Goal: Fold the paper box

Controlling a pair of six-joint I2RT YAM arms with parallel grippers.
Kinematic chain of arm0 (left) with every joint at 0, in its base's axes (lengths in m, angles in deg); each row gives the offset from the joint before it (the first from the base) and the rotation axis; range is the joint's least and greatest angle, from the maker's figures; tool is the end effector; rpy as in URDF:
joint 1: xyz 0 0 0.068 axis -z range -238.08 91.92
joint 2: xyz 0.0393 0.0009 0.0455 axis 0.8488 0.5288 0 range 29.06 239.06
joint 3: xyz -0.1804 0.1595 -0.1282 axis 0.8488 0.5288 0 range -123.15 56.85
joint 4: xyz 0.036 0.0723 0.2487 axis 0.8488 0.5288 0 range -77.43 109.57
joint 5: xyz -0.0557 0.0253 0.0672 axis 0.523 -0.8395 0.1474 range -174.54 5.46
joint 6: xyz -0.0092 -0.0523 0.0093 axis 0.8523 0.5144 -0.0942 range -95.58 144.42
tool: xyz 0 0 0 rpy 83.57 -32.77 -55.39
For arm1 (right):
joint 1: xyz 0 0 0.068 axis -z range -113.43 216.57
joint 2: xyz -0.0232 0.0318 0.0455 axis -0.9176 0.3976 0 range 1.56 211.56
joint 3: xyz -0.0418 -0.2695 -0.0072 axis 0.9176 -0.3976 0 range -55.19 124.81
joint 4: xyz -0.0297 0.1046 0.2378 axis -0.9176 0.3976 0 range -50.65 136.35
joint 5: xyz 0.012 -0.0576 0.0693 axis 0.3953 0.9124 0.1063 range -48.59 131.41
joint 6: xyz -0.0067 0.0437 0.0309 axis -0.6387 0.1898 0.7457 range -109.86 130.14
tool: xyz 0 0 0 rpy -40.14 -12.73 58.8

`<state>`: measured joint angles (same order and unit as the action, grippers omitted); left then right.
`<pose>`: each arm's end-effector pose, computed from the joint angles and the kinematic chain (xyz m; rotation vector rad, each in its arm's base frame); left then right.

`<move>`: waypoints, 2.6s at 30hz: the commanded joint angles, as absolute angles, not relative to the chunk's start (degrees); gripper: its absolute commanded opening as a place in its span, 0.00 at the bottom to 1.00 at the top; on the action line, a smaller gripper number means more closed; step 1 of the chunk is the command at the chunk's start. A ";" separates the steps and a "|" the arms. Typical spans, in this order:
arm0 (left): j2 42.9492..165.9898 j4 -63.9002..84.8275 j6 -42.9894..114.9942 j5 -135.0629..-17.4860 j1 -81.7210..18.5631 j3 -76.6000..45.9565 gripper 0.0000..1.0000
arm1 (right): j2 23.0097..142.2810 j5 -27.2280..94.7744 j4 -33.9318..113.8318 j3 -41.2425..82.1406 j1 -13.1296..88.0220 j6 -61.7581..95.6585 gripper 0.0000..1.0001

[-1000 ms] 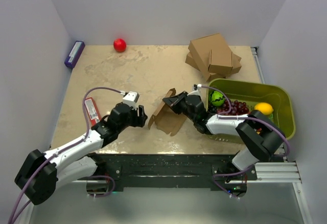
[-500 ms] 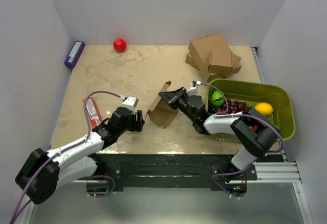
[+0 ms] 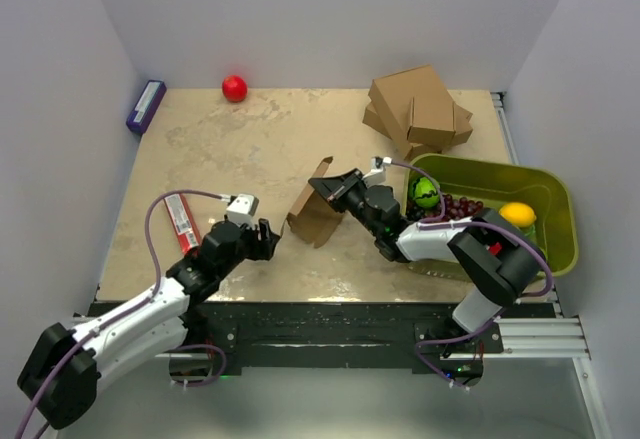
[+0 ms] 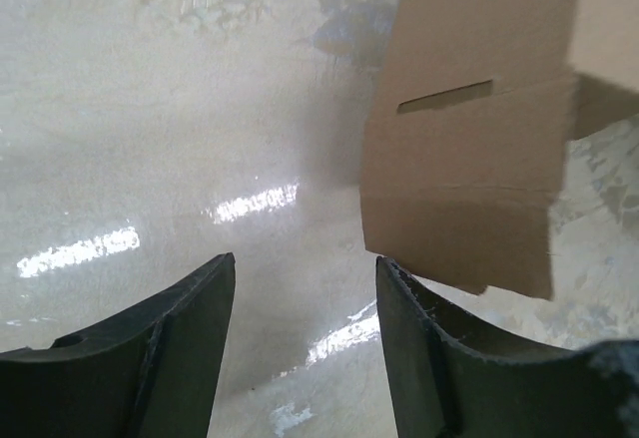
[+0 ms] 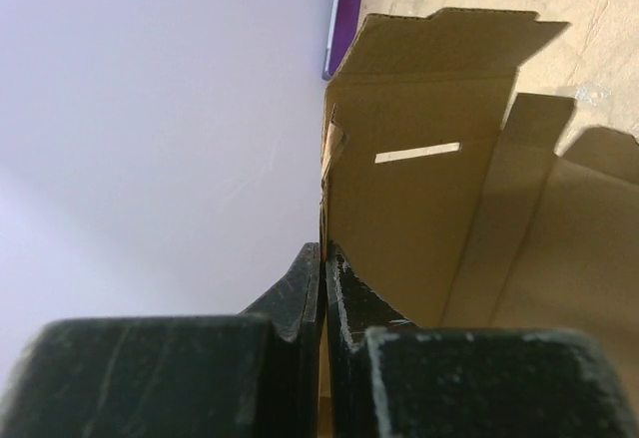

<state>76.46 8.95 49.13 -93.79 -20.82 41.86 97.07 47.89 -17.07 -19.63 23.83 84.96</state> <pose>0.1435 -0.1021 0.1746 0.1297 2.1000 -0.4942 0.2444 0.2204 0.1874 0.6054 1.7498 1.4327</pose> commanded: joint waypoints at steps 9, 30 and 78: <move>56.24 8.68 49.64 -99.29 -21.08 44.55 0.63 | 101.32 49.76 -6.46 -19.16 24.38 81.51 0.00; 53.41 21.97 54.22 -109.76 -21.52 39.89 0.68 | 107.38 49.50 5.78 -2.98 20.08 80.62 0.00; 59.12 18.11 54.22 -102.30 -29.07 41.20 0.70 | 107.11 46.86 -16.70 -13.86 21.40 81.50 0.00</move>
<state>59.63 19.94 53.42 -102.99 -27.53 41.08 104.92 47.72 -4.68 -10.76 21.14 81.51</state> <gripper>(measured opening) 0.702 0.026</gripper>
